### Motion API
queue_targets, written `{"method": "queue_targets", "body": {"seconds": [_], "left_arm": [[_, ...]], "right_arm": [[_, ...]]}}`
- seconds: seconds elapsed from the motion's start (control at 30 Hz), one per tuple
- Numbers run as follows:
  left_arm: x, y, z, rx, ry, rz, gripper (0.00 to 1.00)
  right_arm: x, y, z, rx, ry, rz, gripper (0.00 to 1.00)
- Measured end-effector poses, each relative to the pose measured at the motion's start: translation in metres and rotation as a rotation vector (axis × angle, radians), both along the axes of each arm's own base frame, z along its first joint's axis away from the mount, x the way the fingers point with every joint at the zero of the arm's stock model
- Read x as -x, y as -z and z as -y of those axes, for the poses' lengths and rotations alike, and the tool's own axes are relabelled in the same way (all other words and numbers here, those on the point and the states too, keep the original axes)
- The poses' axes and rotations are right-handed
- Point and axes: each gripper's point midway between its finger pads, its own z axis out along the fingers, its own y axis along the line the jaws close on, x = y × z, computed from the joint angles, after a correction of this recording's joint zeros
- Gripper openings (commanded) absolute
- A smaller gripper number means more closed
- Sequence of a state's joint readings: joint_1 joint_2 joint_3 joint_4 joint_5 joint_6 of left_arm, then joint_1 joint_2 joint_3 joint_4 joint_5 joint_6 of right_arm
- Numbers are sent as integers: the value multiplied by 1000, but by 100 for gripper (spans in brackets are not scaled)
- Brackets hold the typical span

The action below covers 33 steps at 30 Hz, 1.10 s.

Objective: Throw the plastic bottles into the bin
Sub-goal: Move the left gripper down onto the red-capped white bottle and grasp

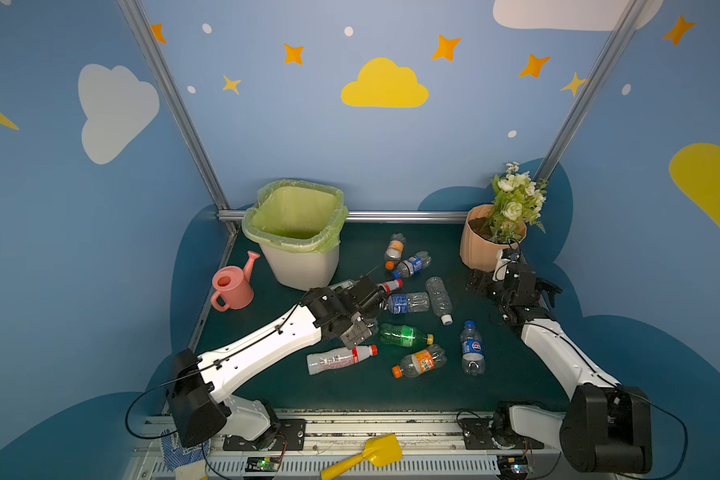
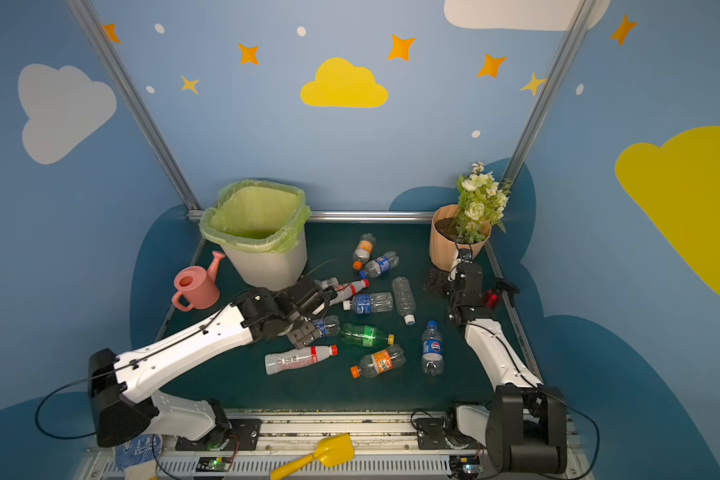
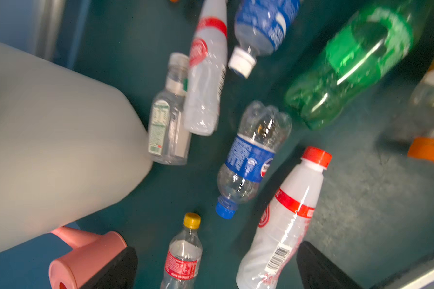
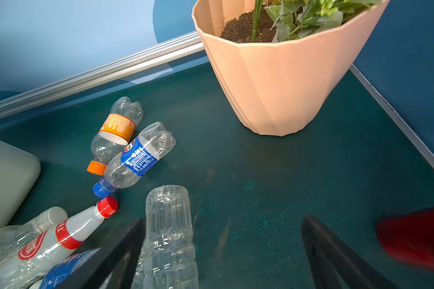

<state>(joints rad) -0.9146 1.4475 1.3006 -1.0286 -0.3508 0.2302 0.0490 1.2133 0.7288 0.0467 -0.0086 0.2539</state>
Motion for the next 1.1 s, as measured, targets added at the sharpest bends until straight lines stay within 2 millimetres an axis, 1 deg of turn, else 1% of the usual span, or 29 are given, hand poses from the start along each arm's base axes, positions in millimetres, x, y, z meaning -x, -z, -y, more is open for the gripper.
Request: {"method": "queue_targets", "body": {"seconds": [0.2, 0.3, 0.43, 0.6, 0.73, 0.9, 1.1], "left_arm": [[29, 70, -3, -208, 8, -280, 92], [38, 89, -5, -275, 7, -352, 92], [41, 91, -4, -278, 9, -363, 92], [45, 95, -7, -290, 0, -375, 88], [50, 107, -10, -300, -5, -404, 85], [55, 122, -9, -292, -17, -428, 85], [57, 134, -5, -257, -25, -430, 82]], "right_arm": [[0, 0, 0, -1, 0, 0, 97], [0, 0, 0, 0, 0, -1, 97], [0, 1, 0, 2, 0, -4, 97], [0, 1, 0, 1, 0, -4, 97], [0, 1, 0, -1, 0, -4, 97], [0, 1, 0, 0, 0, -4, 97], [0, 1, 0, 0, -1, -4, 97]]}}
